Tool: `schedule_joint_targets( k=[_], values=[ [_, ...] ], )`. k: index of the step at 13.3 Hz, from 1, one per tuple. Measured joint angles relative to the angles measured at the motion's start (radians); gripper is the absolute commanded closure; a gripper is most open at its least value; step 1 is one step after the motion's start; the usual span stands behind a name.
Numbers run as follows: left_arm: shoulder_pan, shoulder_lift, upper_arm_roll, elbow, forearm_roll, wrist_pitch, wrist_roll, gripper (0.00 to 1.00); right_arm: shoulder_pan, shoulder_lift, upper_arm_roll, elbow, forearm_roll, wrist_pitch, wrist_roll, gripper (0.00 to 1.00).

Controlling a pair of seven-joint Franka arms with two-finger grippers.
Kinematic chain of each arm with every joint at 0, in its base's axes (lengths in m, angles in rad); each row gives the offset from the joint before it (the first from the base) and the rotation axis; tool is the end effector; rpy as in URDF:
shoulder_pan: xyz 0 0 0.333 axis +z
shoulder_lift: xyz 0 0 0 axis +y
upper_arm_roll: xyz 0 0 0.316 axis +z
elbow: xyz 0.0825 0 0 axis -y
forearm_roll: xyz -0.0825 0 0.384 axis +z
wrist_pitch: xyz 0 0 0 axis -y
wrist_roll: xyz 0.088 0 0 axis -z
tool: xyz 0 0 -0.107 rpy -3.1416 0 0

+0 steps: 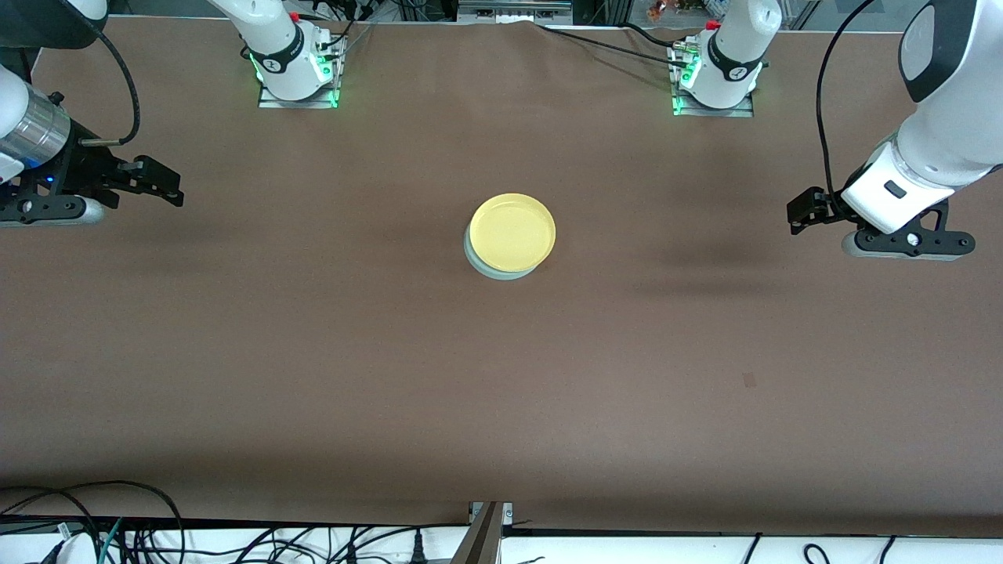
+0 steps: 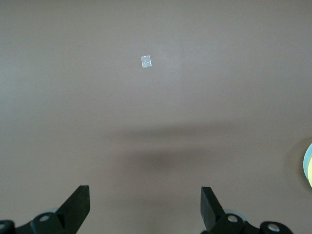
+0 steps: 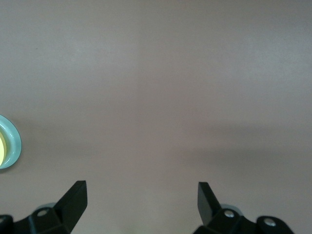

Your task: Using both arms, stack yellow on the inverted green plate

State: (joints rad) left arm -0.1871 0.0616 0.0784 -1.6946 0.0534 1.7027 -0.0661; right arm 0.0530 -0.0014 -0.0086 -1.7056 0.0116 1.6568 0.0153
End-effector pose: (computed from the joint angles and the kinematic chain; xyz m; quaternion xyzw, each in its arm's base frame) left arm 0.5736 -0.0586 0.5423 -0.9989 0.0255 0.0240 0.0310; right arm 0.5559 0.0258 0.5688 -0.9996 -0.0139 0.0239 0.0051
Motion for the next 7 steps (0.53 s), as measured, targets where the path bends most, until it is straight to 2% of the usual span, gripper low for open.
schedule_joint_targets(
  k=[7],
  values=[
    [0.0,-0.001,0.0,0.0,0.0,-0.001,0.0,0.0,-0.034,-0.003,0.005,0.0,0.0,0.003,-0.001,0.0]
  ],
)
